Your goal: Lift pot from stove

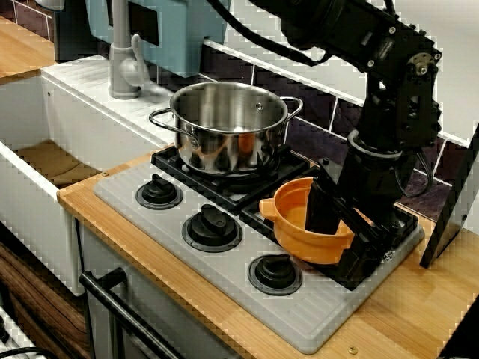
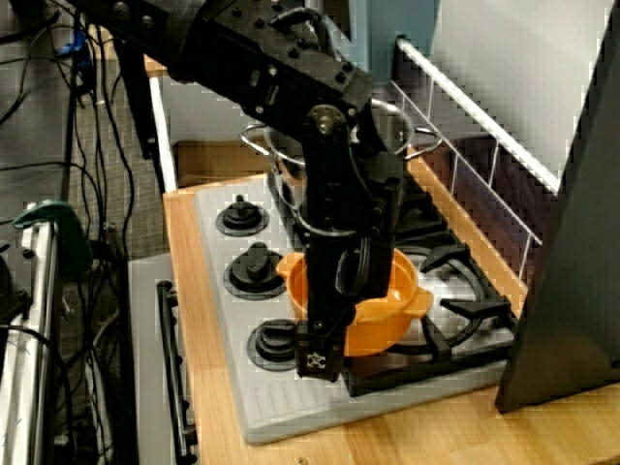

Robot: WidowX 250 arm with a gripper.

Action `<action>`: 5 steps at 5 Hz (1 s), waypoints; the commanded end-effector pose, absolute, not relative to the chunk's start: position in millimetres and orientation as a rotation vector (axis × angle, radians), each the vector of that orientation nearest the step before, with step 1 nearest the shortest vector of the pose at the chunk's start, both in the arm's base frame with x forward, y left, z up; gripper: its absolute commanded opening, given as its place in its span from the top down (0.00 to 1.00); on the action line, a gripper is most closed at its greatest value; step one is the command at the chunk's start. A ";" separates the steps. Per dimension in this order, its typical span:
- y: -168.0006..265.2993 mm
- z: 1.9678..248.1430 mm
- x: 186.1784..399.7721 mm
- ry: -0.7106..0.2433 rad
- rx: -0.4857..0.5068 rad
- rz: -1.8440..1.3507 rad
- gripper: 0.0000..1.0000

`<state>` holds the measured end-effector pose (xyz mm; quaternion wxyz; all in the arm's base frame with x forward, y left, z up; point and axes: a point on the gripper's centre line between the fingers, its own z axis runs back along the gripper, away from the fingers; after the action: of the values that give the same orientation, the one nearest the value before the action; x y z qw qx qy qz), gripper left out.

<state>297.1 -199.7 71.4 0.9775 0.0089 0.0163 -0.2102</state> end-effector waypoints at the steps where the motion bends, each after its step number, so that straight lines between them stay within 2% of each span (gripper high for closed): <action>1: -203.8 75.4 292.1 -0.001 0.016 -0.429 1.00; 3: -201.2 75.3 281.0 0.006 0.013 -0.429 1.00; 5: -194.0 105.6 272.4 -0.022 -0.010 -0.427 1.00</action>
<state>268.2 -193.2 74.3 0.9760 0.0129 0.0337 -0.2146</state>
